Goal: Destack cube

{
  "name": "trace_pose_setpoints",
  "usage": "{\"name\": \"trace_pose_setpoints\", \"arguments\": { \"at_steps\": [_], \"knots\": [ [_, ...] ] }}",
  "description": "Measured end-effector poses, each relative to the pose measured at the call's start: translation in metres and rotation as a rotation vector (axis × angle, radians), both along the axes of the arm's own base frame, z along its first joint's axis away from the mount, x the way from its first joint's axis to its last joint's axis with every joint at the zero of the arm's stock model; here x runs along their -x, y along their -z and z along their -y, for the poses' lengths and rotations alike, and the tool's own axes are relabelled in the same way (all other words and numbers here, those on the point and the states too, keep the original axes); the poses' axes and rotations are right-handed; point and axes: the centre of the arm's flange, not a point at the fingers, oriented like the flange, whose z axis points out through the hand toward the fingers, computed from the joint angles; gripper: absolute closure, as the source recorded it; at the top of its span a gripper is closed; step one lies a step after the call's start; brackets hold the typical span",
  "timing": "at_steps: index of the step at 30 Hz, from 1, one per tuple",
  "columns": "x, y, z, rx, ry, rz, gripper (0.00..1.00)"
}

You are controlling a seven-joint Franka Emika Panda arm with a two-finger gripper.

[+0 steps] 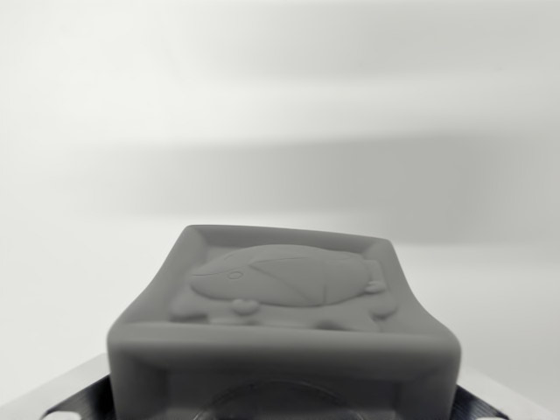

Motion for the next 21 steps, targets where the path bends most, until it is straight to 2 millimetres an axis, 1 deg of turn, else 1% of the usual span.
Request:
{"name": "trace_pose_setpoints", "arguments": {
  "at_steps": [11,14,18,21],
  "knots": [
    [0.008,0.007,-0.016,0.000,0.017,0.003,1.00],
    [0.008,0.016,-0.016,0.000,0.016,0.003,1.00],
    [0.008,0.034,-0.015,0.002,0.019,-0.005,1.00],
    [0.008,0.042,-0.015,0.001,0.019,-0.003,1.00]
  ]
}}
